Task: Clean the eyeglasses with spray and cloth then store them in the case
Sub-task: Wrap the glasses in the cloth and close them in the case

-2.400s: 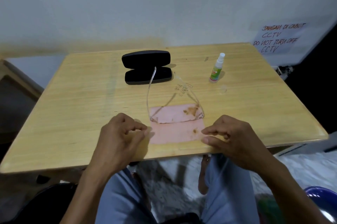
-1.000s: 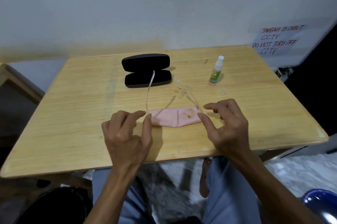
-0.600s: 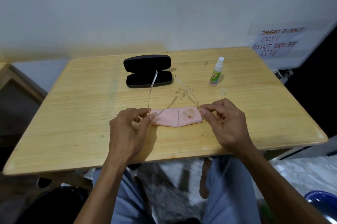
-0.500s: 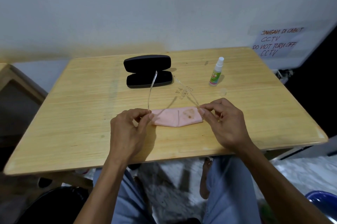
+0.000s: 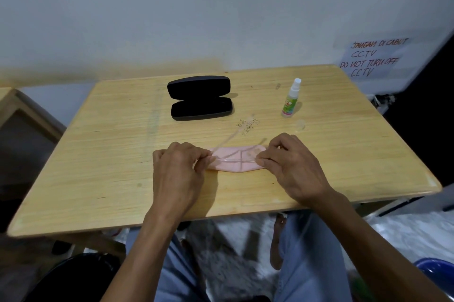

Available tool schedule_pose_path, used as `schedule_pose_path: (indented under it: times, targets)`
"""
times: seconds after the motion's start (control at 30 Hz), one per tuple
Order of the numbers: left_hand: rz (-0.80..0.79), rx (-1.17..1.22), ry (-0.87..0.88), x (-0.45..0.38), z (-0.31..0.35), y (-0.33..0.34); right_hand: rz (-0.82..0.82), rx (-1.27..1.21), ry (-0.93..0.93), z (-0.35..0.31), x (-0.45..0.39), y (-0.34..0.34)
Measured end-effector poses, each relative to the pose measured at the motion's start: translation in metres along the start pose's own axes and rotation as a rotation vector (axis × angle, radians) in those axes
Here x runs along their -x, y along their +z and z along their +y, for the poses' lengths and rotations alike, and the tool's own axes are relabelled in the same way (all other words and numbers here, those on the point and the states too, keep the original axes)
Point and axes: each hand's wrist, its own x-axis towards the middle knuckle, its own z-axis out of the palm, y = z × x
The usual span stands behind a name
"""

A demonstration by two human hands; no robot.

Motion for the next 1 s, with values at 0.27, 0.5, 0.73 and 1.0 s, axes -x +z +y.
schedule_pose_path:
  times: [0.27,0.5,0.73,1.0]
  targets:
    - [-0.162,-0.148,0.114,-0.008,0.001,0.006,0.098,-0.274,0.286,-0.001,0.011,-0.021]
    - [-0.235,-0.046,0.043,-0.015,-0.021,-0.007,-0.197,-0.141,0.225,0.010,-0.004,-0.025]
    - [-0.368,-0.061,0.055,-0.022,-0.030,-0.007,-0.301,-0.101,0.176,0.020,-0.010,-0.022]
    - [-0.375,-0.042,0.087,-0.024,-0.031,-0.004,-0.291,-0.116,0.152,0.023,-0.009,-0.021]
